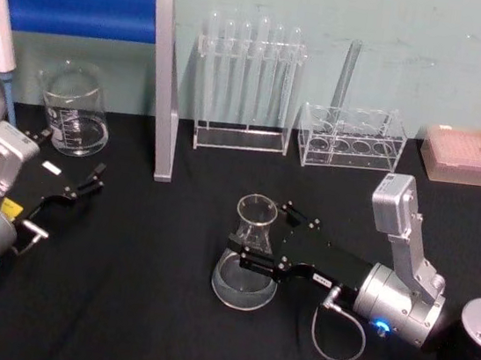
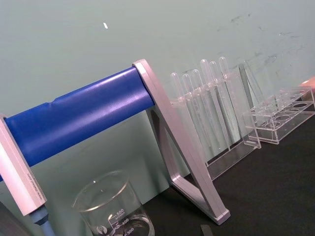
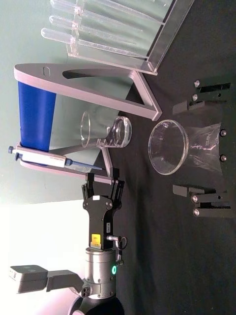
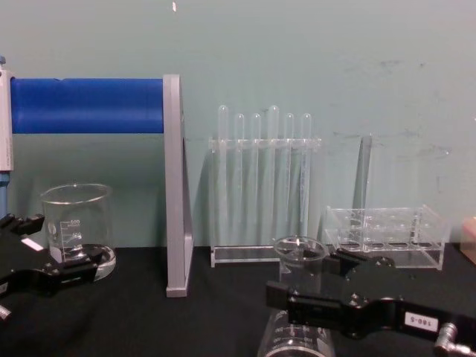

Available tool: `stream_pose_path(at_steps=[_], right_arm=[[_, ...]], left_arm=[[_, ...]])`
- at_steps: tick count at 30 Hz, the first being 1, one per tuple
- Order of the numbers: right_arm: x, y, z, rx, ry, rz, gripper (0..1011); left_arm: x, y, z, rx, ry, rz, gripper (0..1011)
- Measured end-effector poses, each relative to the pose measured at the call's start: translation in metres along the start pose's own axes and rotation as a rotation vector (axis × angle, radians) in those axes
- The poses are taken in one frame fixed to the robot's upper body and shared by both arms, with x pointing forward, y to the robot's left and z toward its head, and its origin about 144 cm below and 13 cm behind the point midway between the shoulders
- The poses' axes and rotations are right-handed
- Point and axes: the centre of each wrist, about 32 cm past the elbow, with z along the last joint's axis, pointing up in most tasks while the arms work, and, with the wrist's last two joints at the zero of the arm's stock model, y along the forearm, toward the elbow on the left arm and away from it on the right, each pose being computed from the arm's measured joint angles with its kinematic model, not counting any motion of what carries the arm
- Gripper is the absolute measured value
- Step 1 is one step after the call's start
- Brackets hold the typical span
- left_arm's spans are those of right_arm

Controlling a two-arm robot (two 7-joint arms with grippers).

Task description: Grasp the erlenmeyer flask with one hand, shake it three times, then place it back.

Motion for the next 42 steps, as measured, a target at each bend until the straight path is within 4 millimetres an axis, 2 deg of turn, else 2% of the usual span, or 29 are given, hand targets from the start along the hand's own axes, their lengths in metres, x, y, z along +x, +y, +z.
stream_pose_path(at_steps=[5, 6, 9, 16, 35, 42], right_arm=[[0.0000, 0.0000, 0.0000, 0.000, 0.000, 0.000, 812], [0.0000, 0.0000, 0.0000, 0.000, 0.000, 0.000, 749], [0.0000, 0.0000, 0.0000, 0.000, 0.001, 0.000, 693], [0.0000, 0.0000, 0.0000, 0.001, 0.001, 0.000, 453], [-0.0002, 0.0001, 0.0002, 0.000, -0.001, 0.001, 449], [-0.0058, 0.0002, 0.0056, 0.024, -0.009, -0.011, 449]], left_arm=[[0.0000, 0.0000, 0.0000, 0.000, 0.000, 0.000, 1001], [0.0000, 0.0000, 0.0000, 0.000, 0.000, 0.000, 1001], [0.0000, 0.0000, 0.0000, 0.000, 0.000, 0.000, 1001], [0.0000, 0.0000, 0.0000, 0.000, 0.000, 0.000, 1001], [0.0000, 0.0000, 0.0000, 0.000, 0.000, 0.000, 1001], [0.0000, 0.0000, 0.0000, 0.000, 0.000, 0.000, 1001]])
